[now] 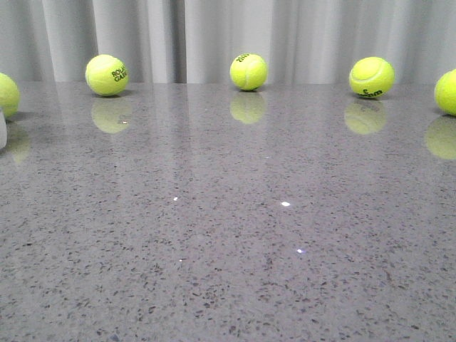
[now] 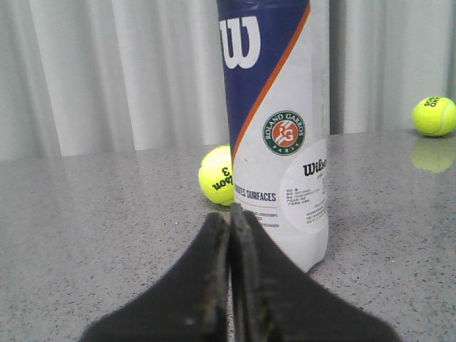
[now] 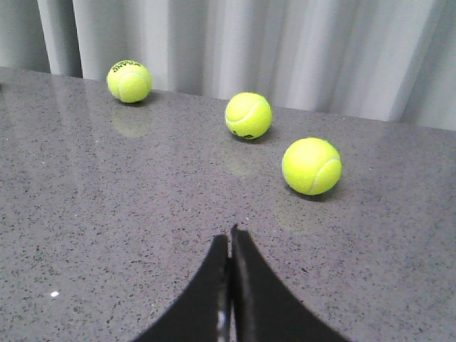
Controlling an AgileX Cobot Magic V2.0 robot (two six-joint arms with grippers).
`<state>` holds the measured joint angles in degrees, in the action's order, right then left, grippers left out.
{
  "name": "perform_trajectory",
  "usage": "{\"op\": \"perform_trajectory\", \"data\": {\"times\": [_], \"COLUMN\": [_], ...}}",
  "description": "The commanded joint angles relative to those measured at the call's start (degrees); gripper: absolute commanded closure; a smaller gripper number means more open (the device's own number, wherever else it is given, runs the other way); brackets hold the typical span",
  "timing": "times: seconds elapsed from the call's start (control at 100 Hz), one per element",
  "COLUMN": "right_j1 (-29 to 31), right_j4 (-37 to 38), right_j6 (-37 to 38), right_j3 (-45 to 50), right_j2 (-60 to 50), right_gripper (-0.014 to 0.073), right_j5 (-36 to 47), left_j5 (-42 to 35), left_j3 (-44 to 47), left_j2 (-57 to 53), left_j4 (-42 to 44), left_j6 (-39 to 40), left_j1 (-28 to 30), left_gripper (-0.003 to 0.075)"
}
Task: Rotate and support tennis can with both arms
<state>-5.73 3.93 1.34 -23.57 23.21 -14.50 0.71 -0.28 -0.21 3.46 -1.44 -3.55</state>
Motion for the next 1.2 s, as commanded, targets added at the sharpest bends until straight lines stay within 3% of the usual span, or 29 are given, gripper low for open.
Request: {"op": "perform_trajectory", "data": {"times": [0.0,0.85,1.19], "right_j1": [0.4,0.4,0.5], "right_j4": [0.5,1.1,1.1], "right_j6": [0.0,-0.1,-0.1], "right_j3": [-1.5,-0.3,8.5], "right_j2": [0.2,0.1,-11.5], "right_gripper": [0.0661,0.0661,0.0661], "right_j5": [4.9,5.6,13.5], "left_j5": [-5.0,-5.0,-5.0], "left_j3": [2.8,2.8,2.8], "left_j2": [-2.2,-2.2,-2.2], "left_j4": [-0.1,-0.1,-0.1], "left_j6": [0.6,0.6,0.6], "left_j1": [0.2,0.2,0.2], "left_gripper": [0.0741,0.0741,0.0741]}}
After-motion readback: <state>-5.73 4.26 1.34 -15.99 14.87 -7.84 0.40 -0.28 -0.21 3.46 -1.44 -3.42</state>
